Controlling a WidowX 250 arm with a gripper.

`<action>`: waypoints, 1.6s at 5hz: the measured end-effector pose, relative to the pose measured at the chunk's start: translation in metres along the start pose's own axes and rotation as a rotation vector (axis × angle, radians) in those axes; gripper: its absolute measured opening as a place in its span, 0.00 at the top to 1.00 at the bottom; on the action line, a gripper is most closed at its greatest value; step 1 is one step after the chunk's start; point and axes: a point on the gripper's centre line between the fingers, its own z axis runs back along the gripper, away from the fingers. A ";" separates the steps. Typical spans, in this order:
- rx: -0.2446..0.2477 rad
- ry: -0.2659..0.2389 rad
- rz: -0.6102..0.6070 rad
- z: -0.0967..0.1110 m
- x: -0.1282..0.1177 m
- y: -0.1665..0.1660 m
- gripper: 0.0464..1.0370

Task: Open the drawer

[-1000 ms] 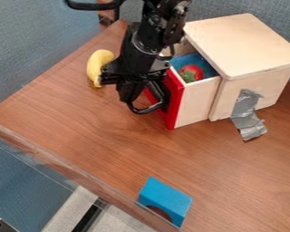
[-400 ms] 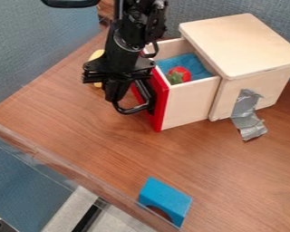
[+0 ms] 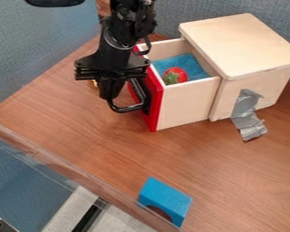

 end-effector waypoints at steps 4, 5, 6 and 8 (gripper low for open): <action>-0.031 -0.062 -0.154 0.029 0.007 0.011 0.03; -0.089 -0.021 -0.294 0.050 0.025 0.022 0.03; -0.142 -0.001 -0.497 0.056 0.023 0.017 0.04; -0.273 0.061 -0.869 0.063 0.009 0.008 0.04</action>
